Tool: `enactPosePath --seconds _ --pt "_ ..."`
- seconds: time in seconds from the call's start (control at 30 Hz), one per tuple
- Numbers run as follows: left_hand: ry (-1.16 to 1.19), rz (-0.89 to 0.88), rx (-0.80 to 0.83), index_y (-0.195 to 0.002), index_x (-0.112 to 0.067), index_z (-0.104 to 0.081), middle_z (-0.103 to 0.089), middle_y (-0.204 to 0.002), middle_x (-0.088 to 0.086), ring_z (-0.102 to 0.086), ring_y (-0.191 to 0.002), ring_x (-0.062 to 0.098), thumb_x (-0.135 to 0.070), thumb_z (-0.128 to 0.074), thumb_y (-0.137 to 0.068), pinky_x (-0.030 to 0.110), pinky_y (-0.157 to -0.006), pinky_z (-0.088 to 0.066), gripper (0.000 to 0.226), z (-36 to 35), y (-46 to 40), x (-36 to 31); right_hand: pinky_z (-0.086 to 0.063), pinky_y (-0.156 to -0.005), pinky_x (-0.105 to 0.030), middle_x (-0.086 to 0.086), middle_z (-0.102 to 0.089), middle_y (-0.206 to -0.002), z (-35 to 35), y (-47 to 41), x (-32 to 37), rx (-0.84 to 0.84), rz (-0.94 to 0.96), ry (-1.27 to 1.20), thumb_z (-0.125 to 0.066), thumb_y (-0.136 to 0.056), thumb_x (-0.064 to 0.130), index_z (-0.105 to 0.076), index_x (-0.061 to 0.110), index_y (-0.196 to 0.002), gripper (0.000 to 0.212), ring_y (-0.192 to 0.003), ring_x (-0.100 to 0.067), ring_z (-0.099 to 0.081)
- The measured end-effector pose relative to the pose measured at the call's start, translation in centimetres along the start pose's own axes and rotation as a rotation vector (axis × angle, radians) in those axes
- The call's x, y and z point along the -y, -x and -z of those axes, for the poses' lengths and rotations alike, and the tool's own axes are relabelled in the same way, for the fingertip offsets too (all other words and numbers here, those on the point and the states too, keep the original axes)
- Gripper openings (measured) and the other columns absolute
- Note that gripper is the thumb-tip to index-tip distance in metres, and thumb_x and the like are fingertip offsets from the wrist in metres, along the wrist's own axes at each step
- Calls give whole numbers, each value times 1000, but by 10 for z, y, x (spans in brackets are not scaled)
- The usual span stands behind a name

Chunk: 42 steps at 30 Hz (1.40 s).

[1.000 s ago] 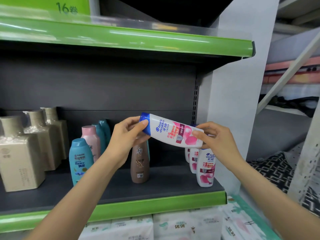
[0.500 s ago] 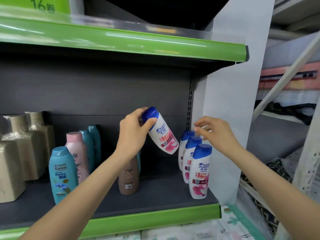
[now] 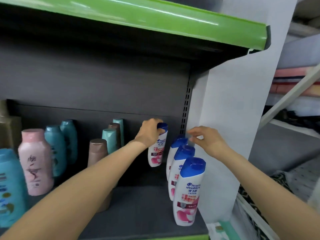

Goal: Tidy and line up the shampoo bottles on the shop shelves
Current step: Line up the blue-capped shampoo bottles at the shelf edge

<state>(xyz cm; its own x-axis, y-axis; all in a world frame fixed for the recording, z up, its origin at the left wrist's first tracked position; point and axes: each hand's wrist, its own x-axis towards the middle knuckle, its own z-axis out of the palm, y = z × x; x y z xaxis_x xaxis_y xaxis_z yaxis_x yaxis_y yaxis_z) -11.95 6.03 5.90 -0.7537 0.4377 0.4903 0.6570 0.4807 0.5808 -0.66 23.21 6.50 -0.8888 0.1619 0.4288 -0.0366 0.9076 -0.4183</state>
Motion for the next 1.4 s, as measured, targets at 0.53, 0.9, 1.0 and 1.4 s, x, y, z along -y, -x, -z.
enactPosePath --seconds 0.53,0.9,1.0,1.4 --pt "70 17 127 -131 -17 -49 -57 -128 8 -52 -119 21 -12 -64 -86 23 -90 -39 47 -40 -33 22 -37 -71 -11 3 -53 -94 -18 -14 -4 -40 56 -42 -66 -85 11 -69 8 -101 16 -82 -11 -53" --pt "145 -45 136 -136 -25 -45 -54 -127 10 -53 -114 21 -2 -62 -85 38 -92 -51 59 -55 -28 34 -35 -64 -3 1 -51 -94 -22 -15 -4 -42 31 -59 -64 -87 10 -60 15 -86 6 -86 -14 -55" --pt "114 -54 133 -139 -24 -41 -52 -131 8 -50 -119 21 -4 -61 -87 33 -93 -48 59 -57 -27 32 -37 -66 -8 0 -50 -96 -23 -14 -2 -39 23 -71 -62 -88 9 -60 15 -89 6 -88 -15 -54" --pt "18 -60 36 -115 -13 -60 -60 -118 9 -56 -107 18 -15 -56 -91 22 -87 -42 24 -28 -5 9 -39 -81 -19 -5 -63 -116 -2 0 16 -3 -39 -96 -57 -91 10 -63 13 -115 25 -97 -13 -55"
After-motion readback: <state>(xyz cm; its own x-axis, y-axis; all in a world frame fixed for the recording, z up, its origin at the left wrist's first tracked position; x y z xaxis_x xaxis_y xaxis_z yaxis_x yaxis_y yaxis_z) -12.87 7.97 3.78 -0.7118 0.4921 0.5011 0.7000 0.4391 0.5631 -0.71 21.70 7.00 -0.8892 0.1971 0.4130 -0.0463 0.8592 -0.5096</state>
